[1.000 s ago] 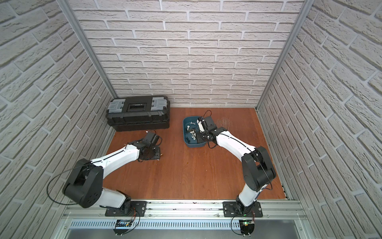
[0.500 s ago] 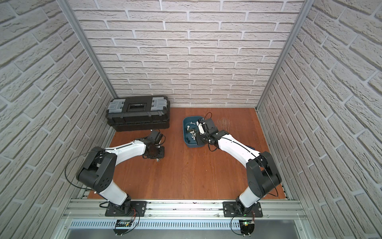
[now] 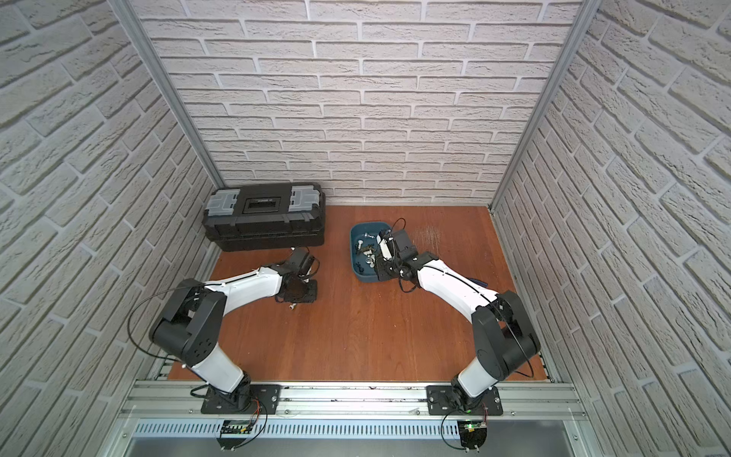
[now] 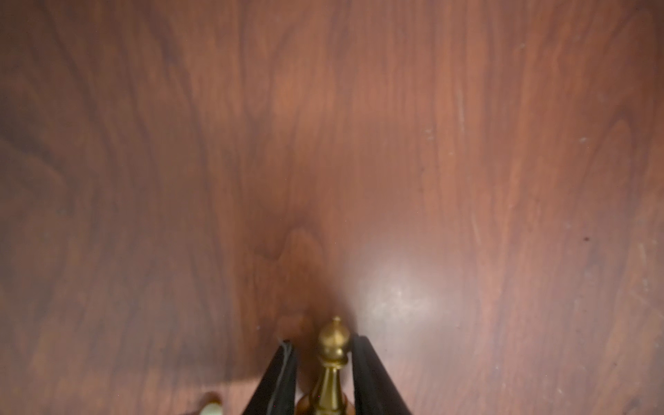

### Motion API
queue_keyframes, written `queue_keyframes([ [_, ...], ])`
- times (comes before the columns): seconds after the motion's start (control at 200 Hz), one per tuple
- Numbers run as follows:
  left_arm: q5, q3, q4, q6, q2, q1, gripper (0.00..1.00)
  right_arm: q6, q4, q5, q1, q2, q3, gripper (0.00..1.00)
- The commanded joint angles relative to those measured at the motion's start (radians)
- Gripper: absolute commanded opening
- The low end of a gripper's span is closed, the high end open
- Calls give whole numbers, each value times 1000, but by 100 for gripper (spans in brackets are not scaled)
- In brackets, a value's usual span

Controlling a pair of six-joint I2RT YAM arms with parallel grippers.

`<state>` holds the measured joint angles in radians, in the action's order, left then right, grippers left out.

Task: Put the chess pieces into the storage box
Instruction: Pick up the chess piece at the center of the board.

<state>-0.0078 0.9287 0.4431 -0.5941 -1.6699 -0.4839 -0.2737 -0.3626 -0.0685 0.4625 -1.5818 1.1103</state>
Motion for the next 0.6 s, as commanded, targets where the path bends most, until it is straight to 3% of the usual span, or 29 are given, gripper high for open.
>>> queue_keyframes([
  [0.0, -15, 18, 57, 17, -52, -22, 31, -4, 16, 12, 8, 43, -9, 40],
  [0.25, -86, 91, 175, 40, -130, -28, 26, -1, 7, 23, 8, 72, -21, 40],
  [0.595, -79, 120, 223, 64, -211, -52, 15, -6, -16, 42, 8, 147, -53, 40],
])
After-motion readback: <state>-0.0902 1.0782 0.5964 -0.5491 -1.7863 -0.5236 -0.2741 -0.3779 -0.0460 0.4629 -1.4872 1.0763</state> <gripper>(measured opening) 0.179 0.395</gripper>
